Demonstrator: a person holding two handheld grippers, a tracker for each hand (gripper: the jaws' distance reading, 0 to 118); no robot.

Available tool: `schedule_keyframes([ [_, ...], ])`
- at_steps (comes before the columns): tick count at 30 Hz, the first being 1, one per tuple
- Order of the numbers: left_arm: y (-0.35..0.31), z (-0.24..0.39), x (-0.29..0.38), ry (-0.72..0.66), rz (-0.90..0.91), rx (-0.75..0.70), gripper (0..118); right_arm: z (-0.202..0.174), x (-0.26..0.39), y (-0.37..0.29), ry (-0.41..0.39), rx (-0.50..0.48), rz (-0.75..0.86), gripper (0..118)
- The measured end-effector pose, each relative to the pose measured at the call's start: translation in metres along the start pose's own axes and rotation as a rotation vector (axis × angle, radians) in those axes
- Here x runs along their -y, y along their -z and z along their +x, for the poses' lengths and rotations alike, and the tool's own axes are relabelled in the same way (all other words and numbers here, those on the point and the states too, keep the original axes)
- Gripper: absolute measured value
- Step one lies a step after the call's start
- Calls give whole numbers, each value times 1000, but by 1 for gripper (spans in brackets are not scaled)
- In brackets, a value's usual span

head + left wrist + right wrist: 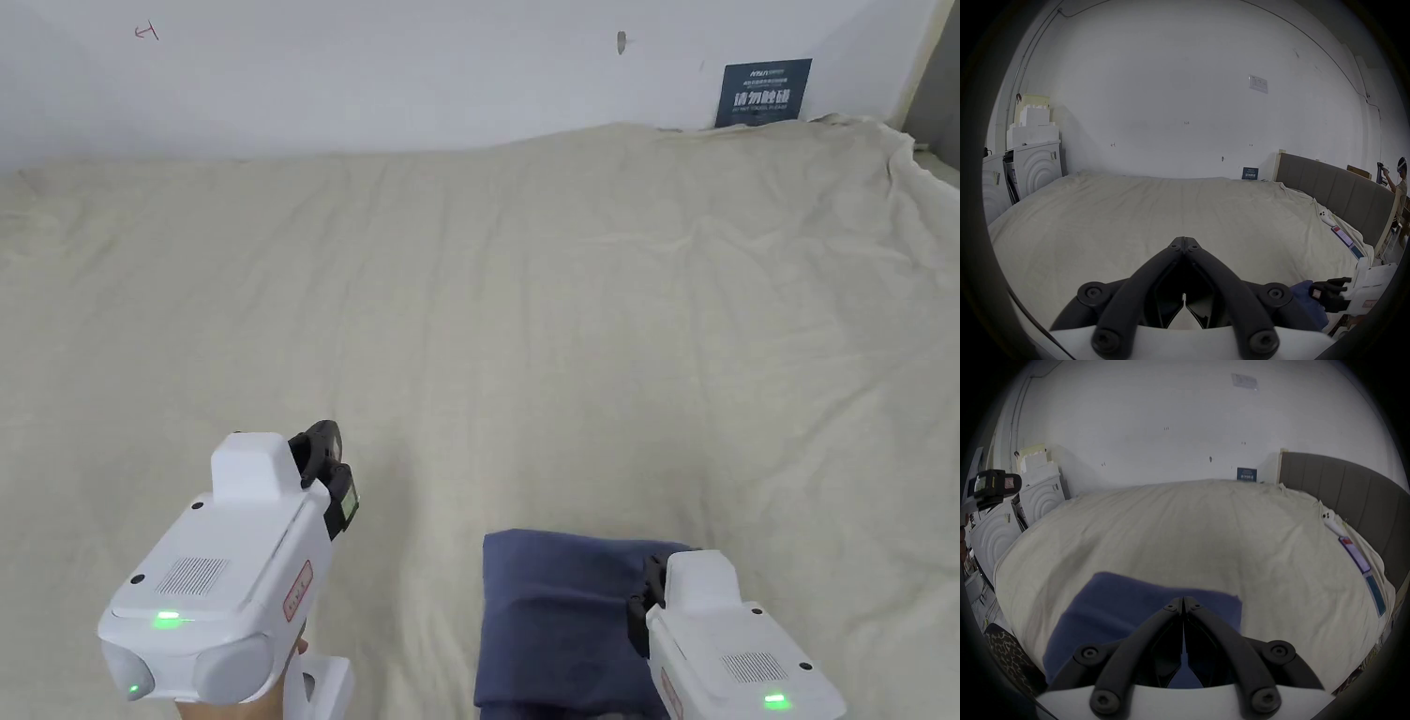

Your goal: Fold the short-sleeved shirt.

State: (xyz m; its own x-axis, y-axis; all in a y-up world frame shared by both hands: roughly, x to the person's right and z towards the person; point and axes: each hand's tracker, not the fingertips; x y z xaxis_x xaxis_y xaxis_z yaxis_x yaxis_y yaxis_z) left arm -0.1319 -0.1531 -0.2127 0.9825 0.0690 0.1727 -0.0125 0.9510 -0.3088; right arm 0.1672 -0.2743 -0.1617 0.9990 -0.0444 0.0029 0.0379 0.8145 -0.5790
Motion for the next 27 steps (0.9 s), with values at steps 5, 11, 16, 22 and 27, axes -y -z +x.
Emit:
schedule_keyframes([
  [5,4,6,12,-14,-54,52,0,1,27,17,10,8,-79,0],
  [11,16,18,31,-90,-238,218,7,-2,32,19,-29,28,-45,0],
  [16,39,28,52,-204,-484,305,65,-9,27,7,-23,17,-36,0],
  [22,63,39,70,-205,-686,395,91,-5,29,10,-27,14,-35,0],
  [27,85,46,81,-214,-814,409,87,-2,31,12,-24,10,-35,0],
])
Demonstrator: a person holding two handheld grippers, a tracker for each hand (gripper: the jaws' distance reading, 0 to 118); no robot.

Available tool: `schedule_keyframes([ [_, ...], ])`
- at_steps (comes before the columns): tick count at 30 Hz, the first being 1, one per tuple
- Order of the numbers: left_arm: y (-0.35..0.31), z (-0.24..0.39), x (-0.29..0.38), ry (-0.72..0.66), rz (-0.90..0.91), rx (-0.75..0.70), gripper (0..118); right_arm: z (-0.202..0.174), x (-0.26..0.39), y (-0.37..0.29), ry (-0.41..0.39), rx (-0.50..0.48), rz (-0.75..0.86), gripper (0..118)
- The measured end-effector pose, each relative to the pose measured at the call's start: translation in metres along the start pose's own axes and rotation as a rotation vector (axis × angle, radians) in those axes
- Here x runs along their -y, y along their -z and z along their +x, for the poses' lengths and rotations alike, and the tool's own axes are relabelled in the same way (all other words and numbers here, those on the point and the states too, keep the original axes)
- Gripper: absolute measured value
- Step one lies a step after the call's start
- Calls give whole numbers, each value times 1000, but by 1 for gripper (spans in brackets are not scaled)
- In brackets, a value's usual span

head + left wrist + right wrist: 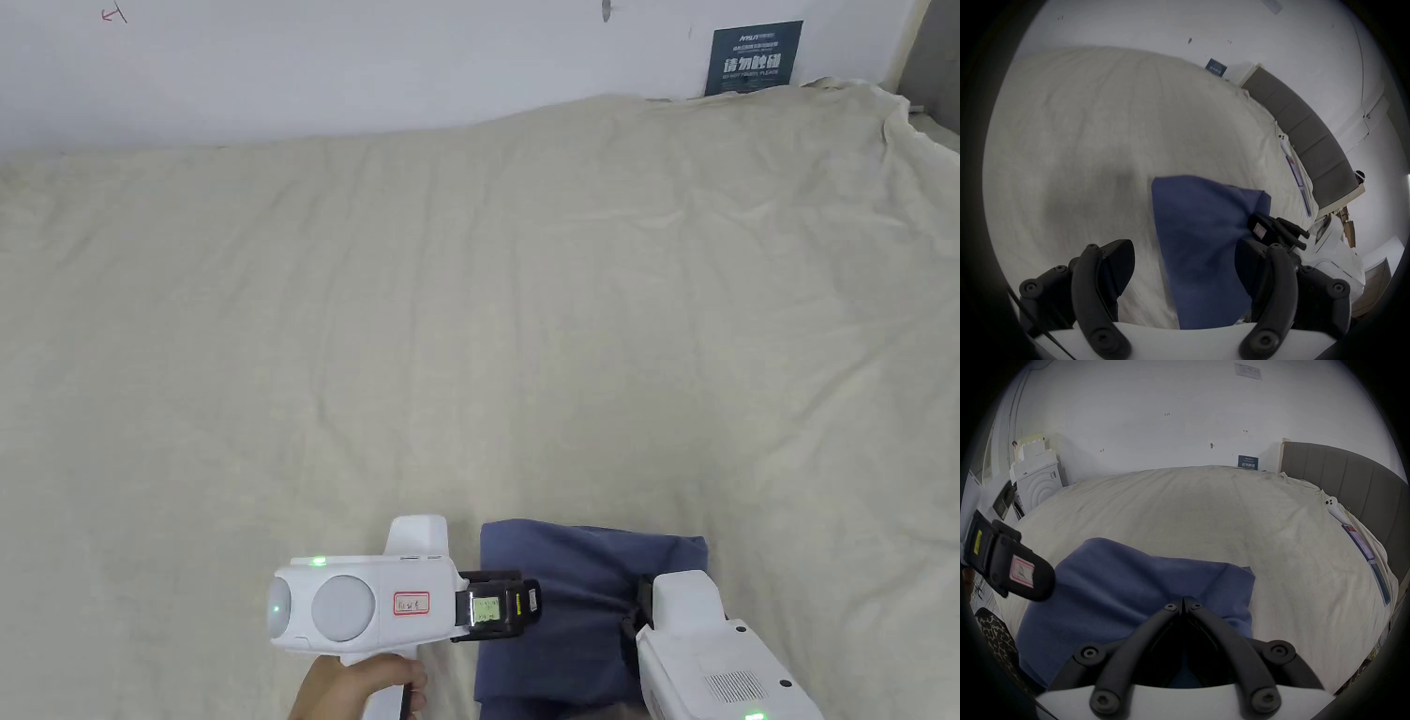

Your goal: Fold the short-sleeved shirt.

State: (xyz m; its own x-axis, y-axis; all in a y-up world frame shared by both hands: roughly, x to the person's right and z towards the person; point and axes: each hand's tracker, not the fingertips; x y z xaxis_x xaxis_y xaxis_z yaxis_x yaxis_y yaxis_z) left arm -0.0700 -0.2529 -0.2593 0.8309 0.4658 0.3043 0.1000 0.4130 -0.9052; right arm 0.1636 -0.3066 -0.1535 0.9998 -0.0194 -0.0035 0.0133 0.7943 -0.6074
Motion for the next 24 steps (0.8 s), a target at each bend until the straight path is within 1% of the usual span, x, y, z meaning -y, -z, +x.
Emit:
schedule_keyframes([
  [1,4,-2,-2,-14,-16,20,83,0,1,1,-1,0,0,0],
  [2,8,-3,-3,-28,-31,38,75,1,1,1,-2,-1,1,0],
  [4,16,-5,-5,-48,-51,60,70,2,1,1,1,-3,1,0],
  [5,20,-6,-5,-55,-65,75,63,2,2,2,2,-4,0,0],
  [6,23,-6,-6,-47,-64,54,62,3,2,3,3,-6,-1,0],
  [8,26,-7,-3,-16,-74,41,51,4,2,3,6,-11,-2,0],
  [10,24,-8,-3,-22,-72,40,46,4,2,3,3,-16,-5,0],
  [14,25,-5,0,-38,-52,47,27,7,-5,1,3,-35,-14,0],
  [17,16,2,2,-11,-25,52,23,13,-15,-8,18,-43,-8,0],
  [19,5,2,-1,-13,-10,79,23,19,-27,-20,33,-46,48,0],
  [21,-8,0,-8,-12,9,111,23,26,-43,-32,32,-26,98,0],
  [23,-23,-4,-18,19,26,88,23,34,-58,-42,22,-14,144,0],
  [24,-31,-9,-22,51,35,52,22,38,-66,-48,14,-4,176,0],
])
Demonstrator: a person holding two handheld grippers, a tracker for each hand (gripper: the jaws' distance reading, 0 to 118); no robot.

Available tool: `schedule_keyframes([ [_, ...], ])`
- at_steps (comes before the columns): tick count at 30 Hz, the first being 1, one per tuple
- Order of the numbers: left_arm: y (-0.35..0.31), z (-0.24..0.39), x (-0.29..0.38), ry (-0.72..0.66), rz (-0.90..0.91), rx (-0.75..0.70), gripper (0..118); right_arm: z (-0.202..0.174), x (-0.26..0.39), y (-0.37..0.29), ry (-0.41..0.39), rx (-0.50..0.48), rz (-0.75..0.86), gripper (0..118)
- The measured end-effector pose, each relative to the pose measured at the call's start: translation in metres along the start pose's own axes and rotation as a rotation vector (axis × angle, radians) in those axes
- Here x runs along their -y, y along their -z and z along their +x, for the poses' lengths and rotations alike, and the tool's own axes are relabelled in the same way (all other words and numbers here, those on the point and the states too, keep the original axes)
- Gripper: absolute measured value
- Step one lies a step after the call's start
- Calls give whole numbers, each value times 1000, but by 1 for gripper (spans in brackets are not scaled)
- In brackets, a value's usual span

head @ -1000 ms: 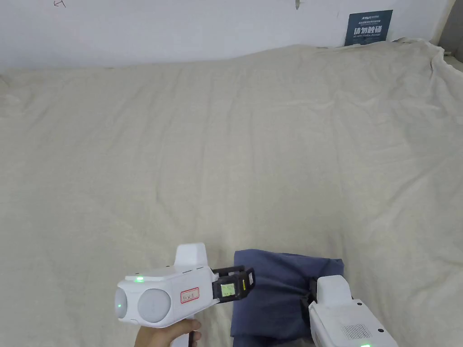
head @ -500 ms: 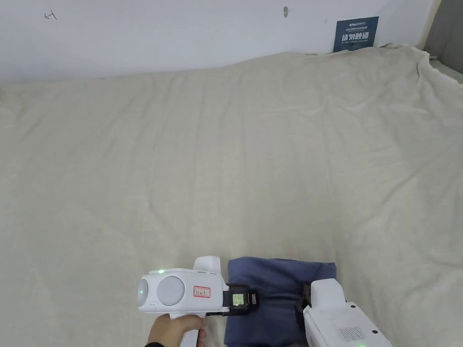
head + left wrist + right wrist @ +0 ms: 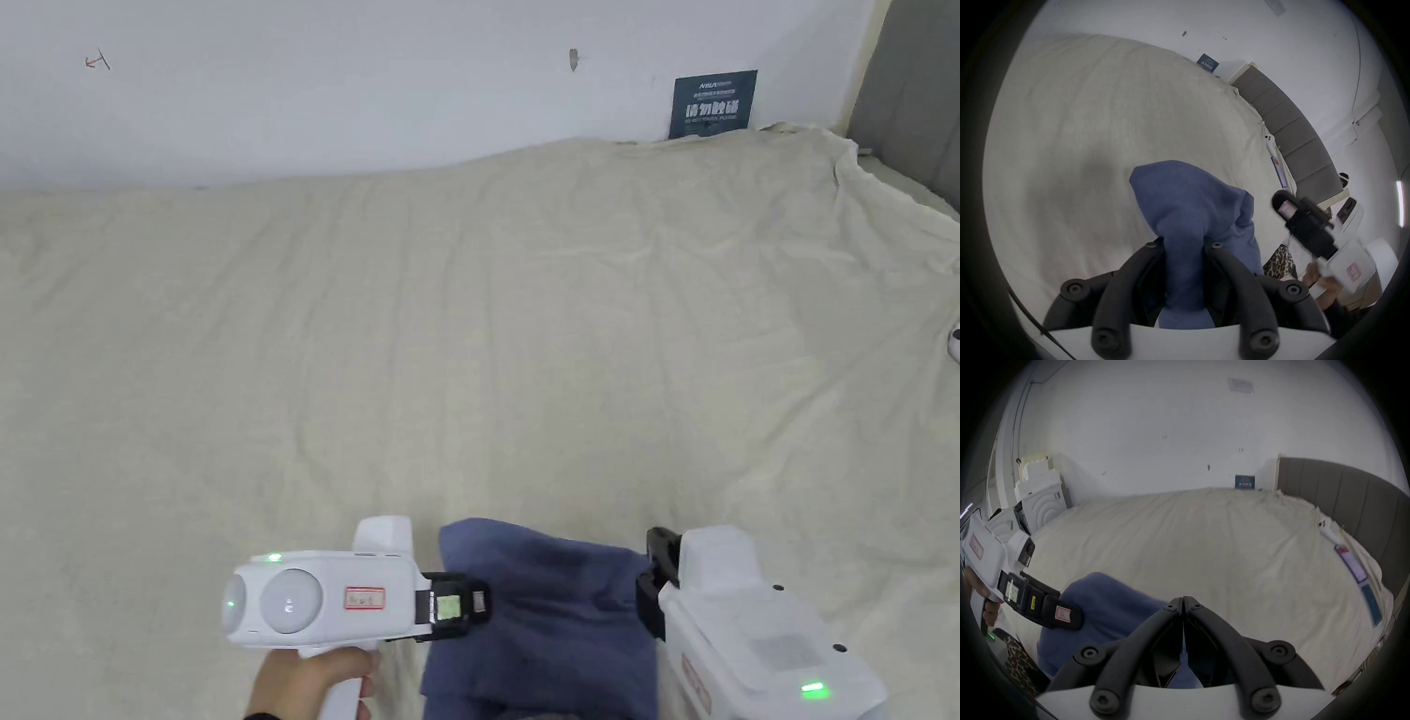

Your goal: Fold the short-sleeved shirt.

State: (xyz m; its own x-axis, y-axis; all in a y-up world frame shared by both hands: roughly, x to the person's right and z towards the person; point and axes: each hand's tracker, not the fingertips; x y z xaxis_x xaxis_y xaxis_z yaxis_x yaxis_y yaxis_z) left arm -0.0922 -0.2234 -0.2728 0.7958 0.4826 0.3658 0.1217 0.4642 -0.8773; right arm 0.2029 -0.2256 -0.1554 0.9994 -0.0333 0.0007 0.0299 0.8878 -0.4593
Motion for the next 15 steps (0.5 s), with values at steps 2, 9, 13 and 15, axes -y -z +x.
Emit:
schedule_keyframes([
  [2,-18,-15,-7,10,10,-26,22,1,-19,-12,-20,16,41,0],
  [9,-98,-94,-30,14,64,-214,22,7,-62,-33,-41,46,134,0],
  [13,-140,-144,-36,-12,90,-291,22,3,-79,-37,-42,57,168,0],
  [15,-162,-165,-37,-43,89,-357,22,0,-85,-36,-43,57,176,0],
])
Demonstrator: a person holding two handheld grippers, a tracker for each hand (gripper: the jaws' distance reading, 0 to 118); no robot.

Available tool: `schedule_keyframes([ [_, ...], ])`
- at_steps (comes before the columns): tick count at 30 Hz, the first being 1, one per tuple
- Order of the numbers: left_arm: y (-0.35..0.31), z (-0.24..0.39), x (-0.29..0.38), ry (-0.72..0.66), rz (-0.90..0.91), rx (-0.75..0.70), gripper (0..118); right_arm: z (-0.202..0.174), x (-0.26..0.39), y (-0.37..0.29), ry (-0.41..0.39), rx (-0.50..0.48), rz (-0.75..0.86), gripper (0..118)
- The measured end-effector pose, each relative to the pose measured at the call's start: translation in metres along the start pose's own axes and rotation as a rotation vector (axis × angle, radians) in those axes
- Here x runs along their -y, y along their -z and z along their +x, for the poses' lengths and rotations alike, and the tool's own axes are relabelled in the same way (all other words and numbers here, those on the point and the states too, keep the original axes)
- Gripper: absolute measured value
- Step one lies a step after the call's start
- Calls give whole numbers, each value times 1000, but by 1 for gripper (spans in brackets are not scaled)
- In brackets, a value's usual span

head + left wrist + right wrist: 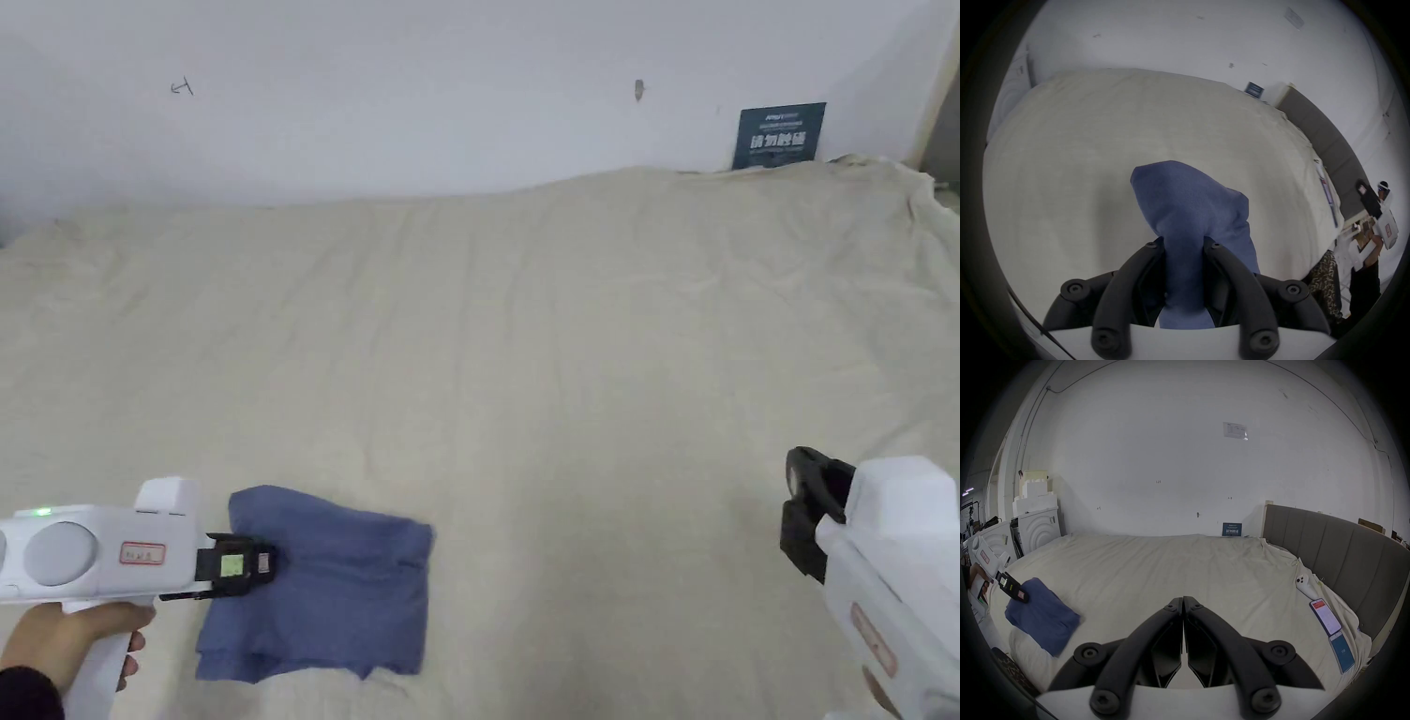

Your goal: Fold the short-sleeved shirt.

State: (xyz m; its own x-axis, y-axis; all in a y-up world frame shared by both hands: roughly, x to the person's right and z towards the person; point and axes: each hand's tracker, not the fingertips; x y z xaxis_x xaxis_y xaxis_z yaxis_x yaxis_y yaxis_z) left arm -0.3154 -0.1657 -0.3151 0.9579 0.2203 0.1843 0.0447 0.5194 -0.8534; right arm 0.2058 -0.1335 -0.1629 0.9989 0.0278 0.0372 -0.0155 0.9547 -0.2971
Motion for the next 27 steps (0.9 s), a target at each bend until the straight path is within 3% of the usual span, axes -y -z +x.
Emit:
schedule_keyframes([
  [12,-27,-131,-12,-128,-47,-286,23,-14,6,31,-19,18,-21,0],
  [22,8,-153,2,-200,-89,-396,25,-16,6,42,1,35,-62,0],
  [23,10,-150,2,-204,-89,-409,33,-15,5,42,0,35,-63,0],
  [25,11,-150,2,-232,-77,-429,36,-12,3,40,3,35,-62,0],
  [27,9,-144,1,-233,-58,-469,62,-8,-1,37,6,38,-59,0],
])
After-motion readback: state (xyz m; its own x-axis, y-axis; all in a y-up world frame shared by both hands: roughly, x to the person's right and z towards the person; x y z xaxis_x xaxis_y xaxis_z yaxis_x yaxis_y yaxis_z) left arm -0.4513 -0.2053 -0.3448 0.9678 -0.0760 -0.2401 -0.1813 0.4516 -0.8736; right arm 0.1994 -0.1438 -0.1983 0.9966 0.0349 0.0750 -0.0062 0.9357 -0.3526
